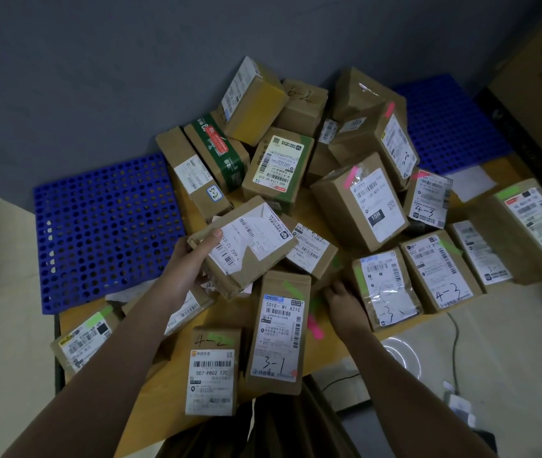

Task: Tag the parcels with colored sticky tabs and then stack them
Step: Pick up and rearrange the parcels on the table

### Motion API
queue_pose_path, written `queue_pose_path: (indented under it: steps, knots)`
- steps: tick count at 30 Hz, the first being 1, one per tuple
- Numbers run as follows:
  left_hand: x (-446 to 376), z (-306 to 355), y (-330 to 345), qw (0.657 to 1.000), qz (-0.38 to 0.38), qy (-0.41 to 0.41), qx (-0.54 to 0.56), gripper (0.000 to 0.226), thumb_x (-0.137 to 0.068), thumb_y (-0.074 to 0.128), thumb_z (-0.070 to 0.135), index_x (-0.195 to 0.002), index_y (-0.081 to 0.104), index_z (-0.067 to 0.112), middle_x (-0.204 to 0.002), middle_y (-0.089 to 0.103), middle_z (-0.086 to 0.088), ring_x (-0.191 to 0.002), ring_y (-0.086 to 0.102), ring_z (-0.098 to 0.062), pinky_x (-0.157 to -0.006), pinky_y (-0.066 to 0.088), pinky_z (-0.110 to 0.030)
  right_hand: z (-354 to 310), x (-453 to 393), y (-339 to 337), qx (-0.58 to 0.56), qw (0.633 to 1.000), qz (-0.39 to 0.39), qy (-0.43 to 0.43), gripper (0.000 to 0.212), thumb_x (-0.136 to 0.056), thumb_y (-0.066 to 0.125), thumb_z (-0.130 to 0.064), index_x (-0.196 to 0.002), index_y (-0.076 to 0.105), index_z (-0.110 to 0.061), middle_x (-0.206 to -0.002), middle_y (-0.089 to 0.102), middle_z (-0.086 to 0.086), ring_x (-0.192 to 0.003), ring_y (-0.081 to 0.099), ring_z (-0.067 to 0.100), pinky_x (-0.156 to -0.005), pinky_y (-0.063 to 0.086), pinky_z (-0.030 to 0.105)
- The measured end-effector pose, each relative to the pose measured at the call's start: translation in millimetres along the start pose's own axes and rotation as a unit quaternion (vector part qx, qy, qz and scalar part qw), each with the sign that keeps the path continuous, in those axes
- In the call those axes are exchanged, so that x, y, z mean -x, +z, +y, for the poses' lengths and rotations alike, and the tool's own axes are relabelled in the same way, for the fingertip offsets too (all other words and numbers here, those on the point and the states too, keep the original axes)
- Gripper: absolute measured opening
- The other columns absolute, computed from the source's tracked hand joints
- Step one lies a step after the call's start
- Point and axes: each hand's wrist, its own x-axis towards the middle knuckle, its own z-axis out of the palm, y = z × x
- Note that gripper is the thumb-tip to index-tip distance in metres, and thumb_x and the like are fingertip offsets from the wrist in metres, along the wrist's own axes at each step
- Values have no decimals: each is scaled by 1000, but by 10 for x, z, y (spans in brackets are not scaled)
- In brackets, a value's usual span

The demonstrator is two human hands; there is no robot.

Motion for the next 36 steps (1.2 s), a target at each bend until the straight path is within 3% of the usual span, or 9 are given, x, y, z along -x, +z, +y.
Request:
queue_pose_path:
  steps: [5,11,14,18,20,23,26,31,36]
  knots:
    - [-28,-14,-4,1000,4,2,8,63,-82,64,51,-133,41,23,-122,60,-3,-106,60,-22,-71,52,-34,-60,-45,-82,-14,1000,-5,27,31,-96,40,0,-126,50,-4,-135,46,14,-117,54,29,-98,45,36]
    - [-53,26,-3,1000,-7,4,21,61,-82,63,52,-134,45,26,-123,61,-1,-106,60,-20,-75,51,-36,-133,-1,-166,-127,986,15,103,14,-90,51,-4,-98,63,-2,-97,69,15,-89,66,29,-81,55,39]
    - [-65,98,32,1000,-11,-2,16,54,-84,61,51,-131,50,26,-116,63,2,-99,60,-17,-70,47,-31,-183,125,-270,-182,970,92,135,11,-89,56,-11,-97,61,-6,-86,66,10,-77,63,24,-70,56,39]
    - [-113,243,83,998,-52,-7,-21,52,-82,63,53,-126,55,27,-112,64,9,-104,57,-14,-87,42,-35,-309,344,-670,-271,918,283,57,8,-85,60,-6,-92,63,-6,-86,59,5,-71,50,13,-57,37,12]
    - [-138,337,89,997,-72,0,-42,44,-83,61,53,-121,54,30,-104,60,15,-100,53,-11,-91,37,-35,-413,402,-930,-330,886,324,13,12,-87,60,-3,-94,68,-9,-92,60,4,-72,51,7,-61,38,5]
    - [-200,471,19,992,-85,14,-95,69,-65,67,73,-122,56,35,-120,59,10,-116,51,-18,-106,34,-44,-576,359,-1215,-494,830,258,18,18,-94,55,-7,-94,69,-18,-100,61,0,-86,61,7,-67,47,8]
    - [-264,584,-84,981,-123,23,-147,94,-40,70,84,-120,59,36,-126,61,6,-119,54,-20,-109,34,-49,-717,268,-1392,-599,773,207,17,21,-95,55,-7,-92,69,-23,-94,67,-4,-83,65,3,-70,53,15]
    - [-290,733,-104,966,-123,43,-222,67,-80,57,62,-137,46,28,-147,39,3,-136,35,-23,-107,28,-38,-953,130,-1573,-646,741,180,-7,18,-93,58,-3,-94,67,-18,-90,68,2,-77,67,6,-67,54,16]
    - [-305,701,-94,956,-87,107,-257,63,-86,58,53,-138,45,20,-140,46,0,-122,47,-17,-94,36,-28,-1107,33,-1592,-673,725,145,-22,13,-91,59,0,-95,68,-9,-105,66,20,-81,69,16,-66,55,20]
